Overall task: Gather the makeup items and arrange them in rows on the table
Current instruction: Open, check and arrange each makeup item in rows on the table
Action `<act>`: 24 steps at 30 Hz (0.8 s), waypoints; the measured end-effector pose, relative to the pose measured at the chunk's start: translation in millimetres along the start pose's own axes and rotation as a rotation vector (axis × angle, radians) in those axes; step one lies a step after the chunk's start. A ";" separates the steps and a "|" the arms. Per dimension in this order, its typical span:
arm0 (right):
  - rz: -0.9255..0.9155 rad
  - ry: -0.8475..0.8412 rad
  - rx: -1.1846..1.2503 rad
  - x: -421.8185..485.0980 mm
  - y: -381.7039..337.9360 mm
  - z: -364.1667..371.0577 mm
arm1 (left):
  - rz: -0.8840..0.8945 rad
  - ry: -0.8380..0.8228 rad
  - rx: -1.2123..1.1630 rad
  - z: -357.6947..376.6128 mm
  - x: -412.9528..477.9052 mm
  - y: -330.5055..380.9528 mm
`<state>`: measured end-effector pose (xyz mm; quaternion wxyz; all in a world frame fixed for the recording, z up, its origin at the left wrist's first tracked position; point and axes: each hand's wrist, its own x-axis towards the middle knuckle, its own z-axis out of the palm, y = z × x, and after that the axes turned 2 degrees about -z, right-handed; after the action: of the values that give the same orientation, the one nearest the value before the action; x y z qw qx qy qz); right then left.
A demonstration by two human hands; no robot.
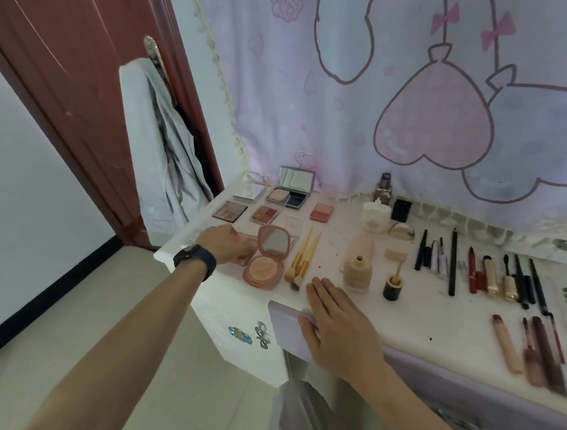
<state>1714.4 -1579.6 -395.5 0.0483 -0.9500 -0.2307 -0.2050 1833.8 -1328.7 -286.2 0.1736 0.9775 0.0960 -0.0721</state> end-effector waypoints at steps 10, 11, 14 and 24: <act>0.023 0.005 0.004 0.4 -1.8 -9.2 | -0.028 0.003 0.038 2.2 9.7 -4.2; 0.022 0.006 0.006 0.0 -1.9 -9.4 | -0.032 0.019 0.043 3.0 9.5 -4.3; 0.023 -0.001 0.019 -0.7 -2.0 -9.4 | -0.036 0.052 0.006 4.4 7.9 -3.4; 0.033 0.022 0.064 -0.7 -0.9 -7.4 | -0.073 0.106 -0.971 -41.4 -23.9 -15.7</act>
<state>1710.7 -1580.5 -389.0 0.0847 -0.9492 -0.2211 -0.2070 1811.7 -1303.5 -248.7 0.6016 0.7819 0.1615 0.0250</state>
